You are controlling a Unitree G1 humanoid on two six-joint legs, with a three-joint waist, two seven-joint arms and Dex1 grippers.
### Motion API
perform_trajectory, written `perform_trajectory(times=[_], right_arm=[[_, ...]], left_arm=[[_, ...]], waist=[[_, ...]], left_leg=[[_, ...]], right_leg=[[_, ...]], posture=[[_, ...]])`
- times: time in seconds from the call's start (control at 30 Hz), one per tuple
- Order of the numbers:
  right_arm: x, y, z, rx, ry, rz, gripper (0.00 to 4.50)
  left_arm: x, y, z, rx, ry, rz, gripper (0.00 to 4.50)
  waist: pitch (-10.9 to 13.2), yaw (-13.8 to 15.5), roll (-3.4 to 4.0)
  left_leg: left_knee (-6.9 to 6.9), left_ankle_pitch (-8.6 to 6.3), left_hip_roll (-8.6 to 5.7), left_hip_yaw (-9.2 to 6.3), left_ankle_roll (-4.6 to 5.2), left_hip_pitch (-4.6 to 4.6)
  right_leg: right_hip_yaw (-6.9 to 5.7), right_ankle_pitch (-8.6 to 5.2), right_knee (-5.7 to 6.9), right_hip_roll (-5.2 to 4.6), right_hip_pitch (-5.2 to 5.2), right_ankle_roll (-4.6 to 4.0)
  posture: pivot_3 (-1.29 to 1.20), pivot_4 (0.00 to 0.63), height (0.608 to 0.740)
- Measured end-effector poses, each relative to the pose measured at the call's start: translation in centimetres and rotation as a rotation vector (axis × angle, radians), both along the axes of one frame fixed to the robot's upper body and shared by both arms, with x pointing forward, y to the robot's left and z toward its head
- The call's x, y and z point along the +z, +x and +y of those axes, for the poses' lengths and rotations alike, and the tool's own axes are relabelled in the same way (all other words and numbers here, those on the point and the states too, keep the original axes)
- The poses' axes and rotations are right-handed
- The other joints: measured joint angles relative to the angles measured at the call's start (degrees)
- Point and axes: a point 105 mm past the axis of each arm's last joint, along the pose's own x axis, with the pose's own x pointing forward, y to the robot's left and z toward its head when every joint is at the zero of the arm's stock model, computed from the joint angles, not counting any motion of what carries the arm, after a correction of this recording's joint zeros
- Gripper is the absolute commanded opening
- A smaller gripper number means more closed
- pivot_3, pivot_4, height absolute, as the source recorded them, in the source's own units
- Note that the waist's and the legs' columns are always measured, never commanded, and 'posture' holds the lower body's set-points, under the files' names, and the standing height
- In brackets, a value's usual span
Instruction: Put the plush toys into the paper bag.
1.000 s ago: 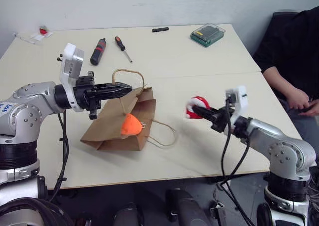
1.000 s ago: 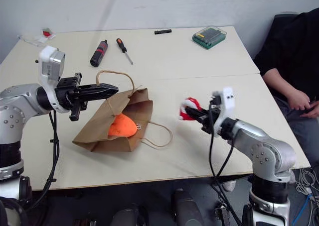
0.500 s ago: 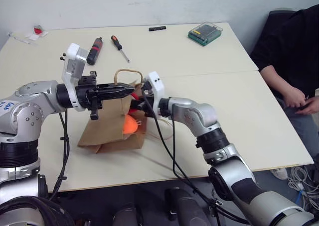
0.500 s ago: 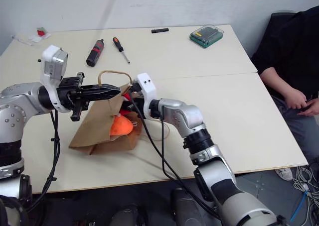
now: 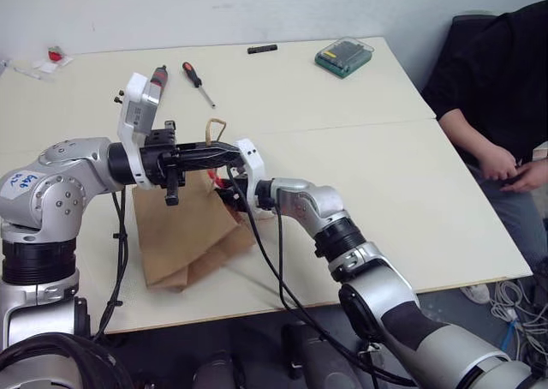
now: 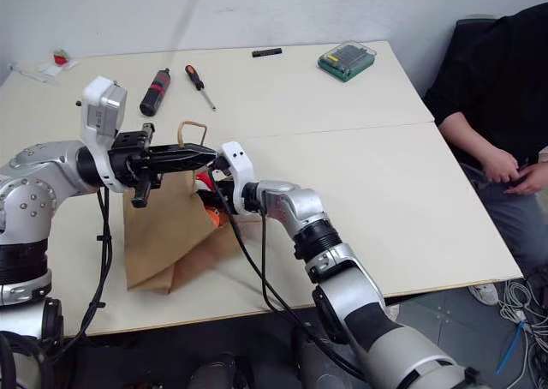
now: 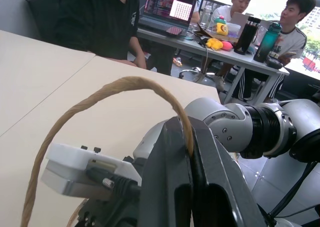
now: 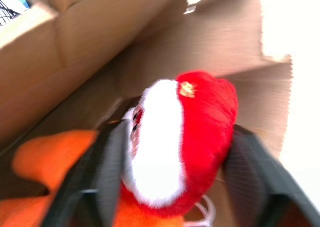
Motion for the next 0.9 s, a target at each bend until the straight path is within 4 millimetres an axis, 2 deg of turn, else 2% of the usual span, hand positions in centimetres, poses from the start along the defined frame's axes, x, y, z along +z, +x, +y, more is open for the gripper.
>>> perform_trajectory(times=[0.07,0.23,0.3,0.4,0.53,0.6,0.7,0.83,0.9], right_arm=[[1.0,-0.2,-1.5,0.000,0.011,-0.019,4.38],[3.6,-1.0,-6.4,-0.072,0.030,-0.084,4.45],[4.0,-1.3,-8.1,-0.111,0.029,-0.086,4.45],[3.7,-1.9,-11.0,-0.185,0.005,-0.073,4.45],[2.0,-0.5,-14.1,-0.350,-0.026,-0.006,4.45],[0.7,0.3,-14.5,-0.396,-0.042,0.029,4.45],[-1.5,1.1,-13.9,-0.420,-0.055,0.087,4.45],[-1.3,2.3,-11.2,-0.388,-0.007,0.108,4.45],[-1.3,2.6,-10.2,-0.375,0.009,0.113,4.06]], left_arm=[[0.1,0.0,0.2,0.009,-0.003,-0.002,0.00],[0.4,0.1,0.8,0.030,-0.004,-0.011,0.00],[0.4,0.1,0.8,0.030,-0.004,-0.010,0.00],[0.3,0.0,0.8,0.029,-0.005,-0.008,0.00],[0.3,0.1,0.8,0.028,-0.007,-0.007,0.00],[0.2,0.1,0.7,0.025,-0.008,-0.005,0.00],[0.2,0.1,0.6,0.021,-0.010,-0.002,0.00],[0.1,0.2,0.6,0.021,-0.010,0.000,0.00],[0.1,0.2,0.6,0.020,-0.010,0.000,0.00]], waist=[[0.00,0.01,0.00],[0.00,0.22,0.00],[0.00,0.31,0.00],[0.00,0.70,0.00],[0.00,0.72,0.00],[0.00,0.68,0.00],[0.00,0.64,0.00],[0.00,0.03,0.00],[0.00,-0.09,0.00]], left_leg=[[0.00,0.00,0.00,-0.07,0.00,-0.05],[0.01,0.00,-0.01,-0.12,0.00,-0.08],[0.00,0.00,-0.01,-0.12,-0.01,-0.08],[-0.01,-0.01,-0.02,-0.10,-0.01,-0.08],[-0.01,0.00,-0.05,0.03,-0.02,0.00],[-0.05,0.01,-0.04,0.07,-0.05,0.05],[-0.08,0.02,-0.04,0.10,-0.06,0.05],[-0.05,0.02,-0.02,0.12,-0.06,0.09],[-0.08,0.03,-0.01,0.11,-0.08,0.10]], right_leg=[[-0.04,0.00,-0.02,-0.02,0.00,0.00],[-0.06,0.00,-0.05,-0.04,0.00,0.01],[-0.05,0.00,-0.06,-0.03,0.00,0.01],[-0.04,-0.01,-0.15,-0.02,0.00,0.01],[0.08,-0.01,-0.27,0.02,0.00,0.01],[0.12,-0.01,-0.27,0.06,-0.01,0.01],[0.14,-0.01,-0.28,0.07,-0.02,0.01],[0.15,-0.01,-0.22,0.07,-0.01,0.01],[0.14,-0.03,-0.15,0.08,-0.01,-0.02]], posture=[[0.00,0.150,0.740],[0.00,0.150,0.740],[0.00,0.150,0.740],[0.00,0.150,0.740],[0.00,0.150,0.740],[0.00,0.150,0.740],[0.00,0.150,0.740],[0.00,0.150,0.740],[0.00,0.150,0.740]])
